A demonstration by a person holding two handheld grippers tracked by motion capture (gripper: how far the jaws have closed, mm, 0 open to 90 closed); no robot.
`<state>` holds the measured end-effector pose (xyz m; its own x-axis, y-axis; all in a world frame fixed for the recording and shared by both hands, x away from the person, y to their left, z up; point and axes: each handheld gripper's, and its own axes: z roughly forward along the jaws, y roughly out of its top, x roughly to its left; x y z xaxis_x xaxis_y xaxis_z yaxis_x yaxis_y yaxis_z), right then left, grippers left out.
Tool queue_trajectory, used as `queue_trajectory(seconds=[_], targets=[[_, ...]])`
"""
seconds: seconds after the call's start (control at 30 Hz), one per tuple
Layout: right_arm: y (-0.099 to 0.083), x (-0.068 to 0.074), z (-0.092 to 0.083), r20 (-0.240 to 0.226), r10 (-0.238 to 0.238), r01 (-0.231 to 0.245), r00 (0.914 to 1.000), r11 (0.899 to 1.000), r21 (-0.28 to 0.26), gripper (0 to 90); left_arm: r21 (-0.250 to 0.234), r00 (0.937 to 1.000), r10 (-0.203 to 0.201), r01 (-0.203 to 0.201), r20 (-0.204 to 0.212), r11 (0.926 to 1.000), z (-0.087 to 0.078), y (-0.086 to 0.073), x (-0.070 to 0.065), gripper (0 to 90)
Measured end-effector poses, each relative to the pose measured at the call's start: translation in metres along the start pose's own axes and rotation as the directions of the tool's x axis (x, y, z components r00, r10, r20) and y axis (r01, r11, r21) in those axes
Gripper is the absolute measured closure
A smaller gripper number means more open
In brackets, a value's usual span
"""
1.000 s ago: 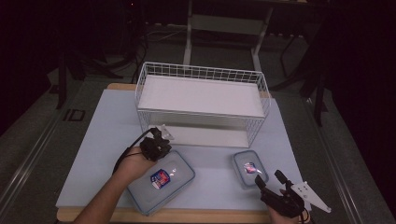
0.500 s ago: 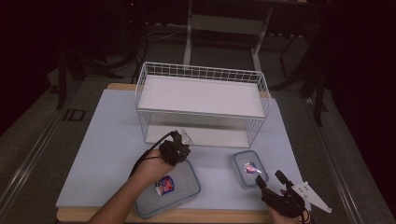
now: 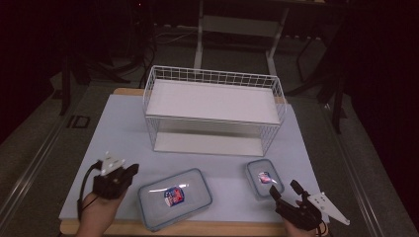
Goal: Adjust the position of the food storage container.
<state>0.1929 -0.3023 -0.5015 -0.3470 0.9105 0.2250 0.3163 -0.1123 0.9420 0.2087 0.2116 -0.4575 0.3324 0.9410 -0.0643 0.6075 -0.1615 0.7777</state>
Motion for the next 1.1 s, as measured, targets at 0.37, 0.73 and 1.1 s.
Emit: queue_trajectory(seconds=[0.37, 0.73, 1.1], targets=[[-0.002, 0.002, 0.003, 0.005, 0.001, -0.001, 1.0, 1.0, 0.009, 14.7, 0.07, 0.9941, -0.087, 0.082, 0.065, 0.9942, -0.012, -0.064, -0.016, 90.0], [-0.002, 0.002, 0.002, -0.002, -0.003, 0.003, 1.0, 1.0, 0.008, 14.7, 0.112, 0.9888, -0.129, 0.12, 0.076, 0.9865, -0.013, -0.085, -0.034, 90.0], [-0.002, 0.003, 0.003, -0.002, -0.007, 0.007, 1.0, 1.0, 0.013, 14.7, 0.095, 0.9868, -0.139, 0.131, 0.083, 0.9868, 0.007, -0.071, -0.049, 90.0]])
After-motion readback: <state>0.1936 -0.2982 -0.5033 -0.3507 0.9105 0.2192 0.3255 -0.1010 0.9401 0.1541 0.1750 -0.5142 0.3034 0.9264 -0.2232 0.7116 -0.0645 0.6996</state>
